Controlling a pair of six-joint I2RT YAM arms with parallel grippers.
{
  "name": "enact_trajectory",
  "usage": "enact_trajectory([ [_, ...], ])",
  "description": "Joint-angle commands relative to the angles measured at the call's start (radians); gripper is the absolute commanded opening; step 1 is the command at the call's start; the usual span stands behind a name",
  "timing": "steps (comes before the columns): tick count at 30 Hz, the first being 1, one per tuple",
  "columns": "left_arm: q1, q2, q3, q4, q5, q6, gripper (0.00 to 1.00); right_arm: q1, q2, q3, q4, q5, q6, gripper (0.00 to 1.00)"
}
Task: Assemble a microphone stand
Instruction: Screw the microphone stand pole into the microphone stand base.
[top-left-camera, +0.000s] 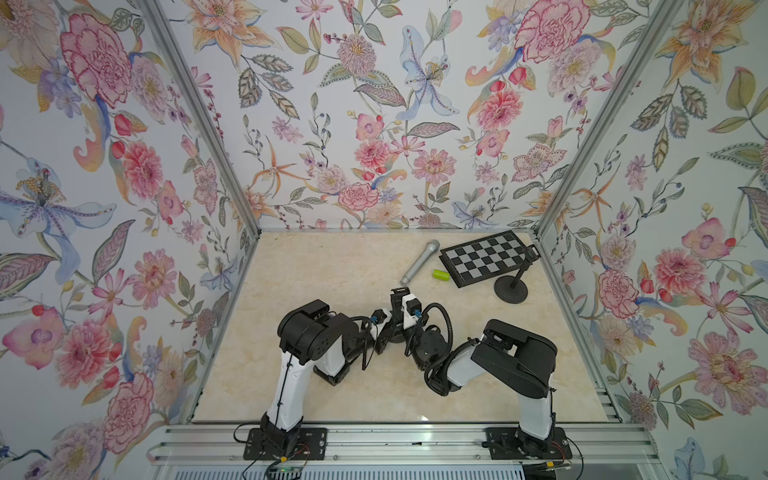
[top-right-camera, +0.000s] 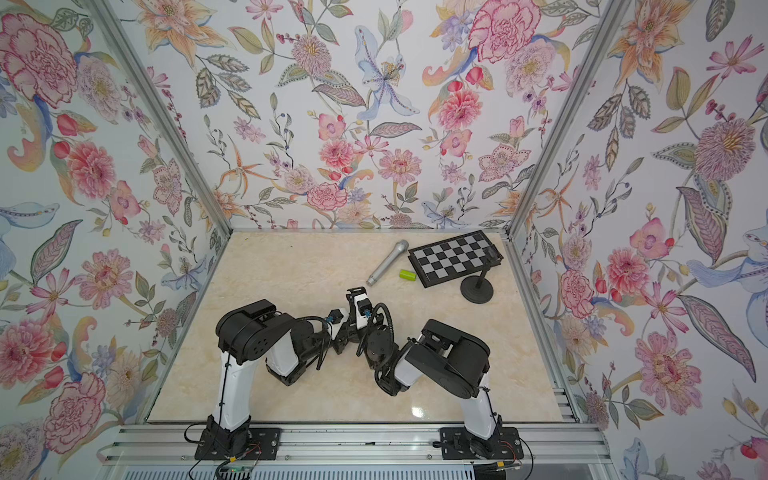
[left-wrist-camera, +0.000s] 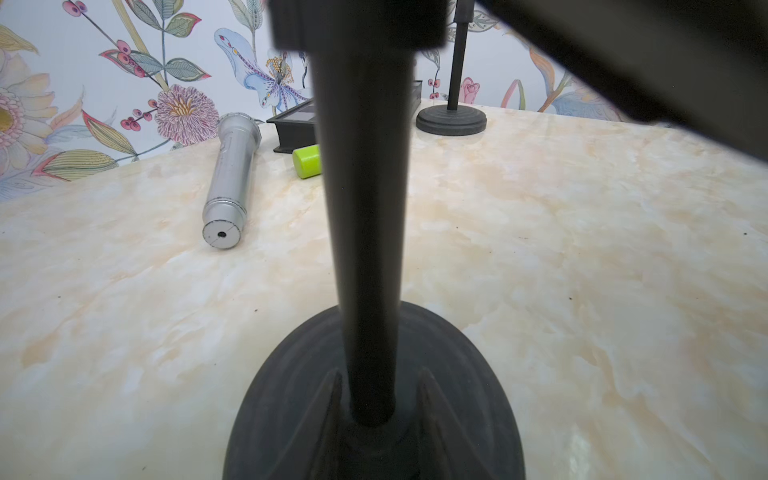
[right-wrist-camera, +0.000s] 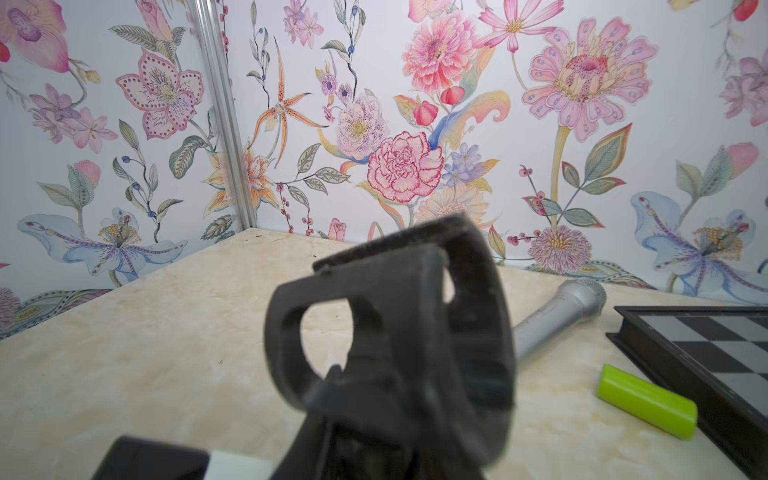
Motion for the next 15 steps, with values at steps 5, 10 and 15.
enact_trajectory([
  [5, 0.007, 0.115, -0.05, 0.227, -0.026, -0.007, 0.31, -0.205, -0.045, -0.127, -0.023, -0.75, 0.064, 0.51],
  [10, 0.009, 0.114, -0.04, 0.228, -0.029, -0.004, 0.31, -0.41, -0.091, -0.03, -0.219, -1.369, 0.147, 0.5],
  [15, 0.007, 0.125, -0.039, 0.228, -0.026, -0.011, 0.31, -0.465, -0.113, 0.042, -0.323, -1.521, 0.101, 0.53],
])
